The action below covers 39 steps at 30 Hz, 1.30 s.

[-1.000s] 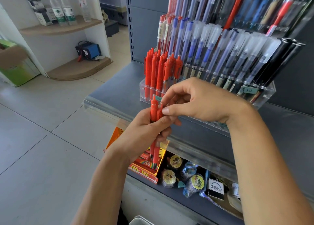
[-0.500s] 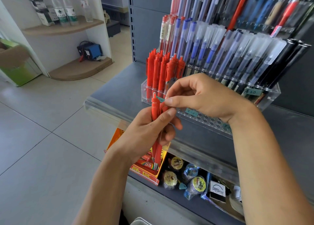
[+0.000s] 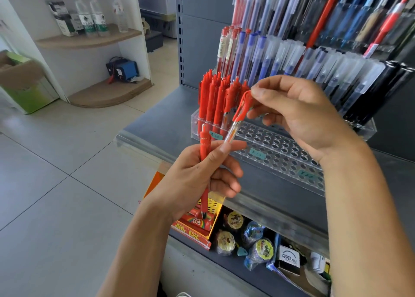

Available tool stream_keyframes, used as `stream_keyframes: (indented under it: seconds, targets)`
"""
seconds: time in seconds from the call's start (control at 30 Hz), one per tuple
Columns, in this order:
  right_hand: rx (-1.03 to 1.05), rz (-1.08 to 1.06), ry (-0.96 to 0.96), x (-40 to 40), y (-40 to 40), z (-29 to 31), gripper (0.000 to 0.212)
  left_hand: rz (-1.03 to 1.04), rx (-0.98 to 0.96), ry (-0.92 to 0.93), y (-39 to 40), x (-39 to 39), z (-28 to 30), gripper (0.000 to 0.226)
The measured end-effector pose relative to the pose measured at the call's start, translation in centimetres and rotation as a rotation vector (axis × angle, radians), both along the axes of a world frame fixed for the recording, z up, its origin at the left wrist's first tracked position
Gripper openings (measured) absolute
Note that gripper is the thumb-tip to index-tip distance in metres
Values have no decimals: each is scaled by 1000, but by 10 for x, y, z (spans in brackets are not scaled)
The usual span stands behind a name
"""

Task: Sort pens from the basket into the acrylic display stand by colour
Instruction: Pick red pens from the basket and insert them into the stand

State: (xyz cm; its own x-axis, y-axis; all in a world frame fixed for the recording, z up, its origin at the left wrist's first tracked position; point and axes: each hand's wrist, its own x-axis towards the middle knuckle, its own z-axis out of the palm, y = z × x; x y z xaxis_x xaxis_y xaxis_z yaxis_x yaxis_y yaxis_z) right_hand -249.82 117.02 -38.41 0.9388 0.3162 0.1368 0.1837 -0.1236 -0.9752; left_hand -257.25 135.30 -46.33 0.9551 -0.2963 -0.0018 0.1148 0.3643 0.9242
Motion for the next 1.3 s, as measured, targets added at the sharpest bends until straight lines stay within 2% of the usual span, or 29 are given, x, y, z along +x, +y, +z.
stream_keyframes:
  seconds: [0.1, 0.33, 0.43, 0.57, 0.7, 0.83, 0.93, 1.1, 1.3]
  targets:
    - [-35, 78, -12, -2, 5, -3, 27, -1, -2, 4, -1, 0, 1, 37]
    - [-32, 141, -61, 1, 1, -2, 47, 28, -1, 6, -1, 1, 1, 39]
    - [22, 101, -69, 3, 2, -3, 57, 46, 3, 6, -1, 1, 1, 40]
    - [207, -69, -111, 6, 1, 1, 36, 77, 16, 10, 1, 2, 0, 39]
    - [210, -219, -264, 7, -3, 2, 26, 196, -8, 55, 3, 4, -1, 35]
    - [109, -320, -442, 11, -2, 0, 28, 404, -92, 130, 6, 9, -1, 33]
    - [19, -365, -478, 17, -1, -6, 37, 499, -136, 162, 10, 11, -2, 33]
    - [-32, -389, -496, 20, 0, -13, 45, 555, -136, 192, 12, 12, -3, 33]
    - [-93, -361, -505, 20, 9, -15, 37, 564, -127, 199, 14, 12, -3, 34]
